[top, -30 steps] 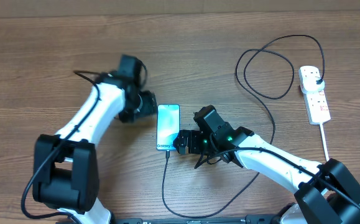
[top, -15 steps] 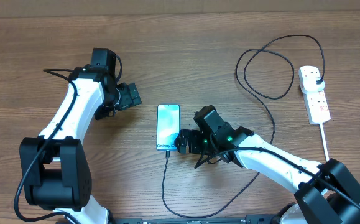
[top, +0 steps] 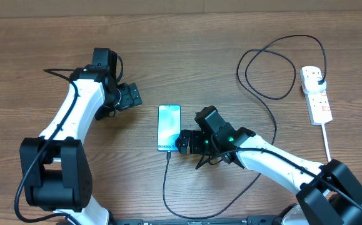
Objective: Plug charger to phone and switch on socket
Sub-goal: 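Lift the left gripper up and away from the phone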
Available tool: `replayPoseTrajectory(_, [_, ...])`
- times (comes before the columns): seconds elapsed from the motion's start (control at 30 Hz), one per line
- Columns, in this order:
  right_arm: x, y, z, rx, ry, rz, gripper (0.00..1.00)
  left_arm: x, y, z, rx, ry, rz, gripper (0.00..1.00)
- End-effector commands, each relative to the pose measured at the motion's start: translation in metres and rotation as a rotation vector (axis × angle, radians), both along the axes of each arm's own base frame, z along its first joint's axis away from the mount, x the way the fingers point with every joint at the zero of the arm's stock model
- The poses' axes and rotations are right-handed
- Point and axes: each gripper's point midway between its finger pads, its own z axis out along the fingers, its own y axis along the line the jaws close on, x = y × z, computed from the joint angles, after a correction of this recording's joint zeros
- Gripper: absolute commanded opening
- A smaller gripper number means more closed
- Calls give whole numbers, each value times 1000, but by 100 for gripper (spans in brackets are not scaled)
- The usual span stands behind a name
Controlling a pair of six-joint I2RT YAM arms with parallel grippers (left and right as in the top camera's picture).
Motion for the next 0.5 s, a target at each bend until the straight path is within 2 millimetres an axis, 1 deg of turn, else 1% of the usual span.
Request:
replayPoseTrajectory(0.0, [5, 3, 9, 13, -33, 1, 100, 5, 2, 0, 19, -8, -8, 100])
replayPoseTrajectory(0.47, [6, 2, 9, 5, -39, -5, 100, 5, 2, 0, 19, -8, -8, 100])
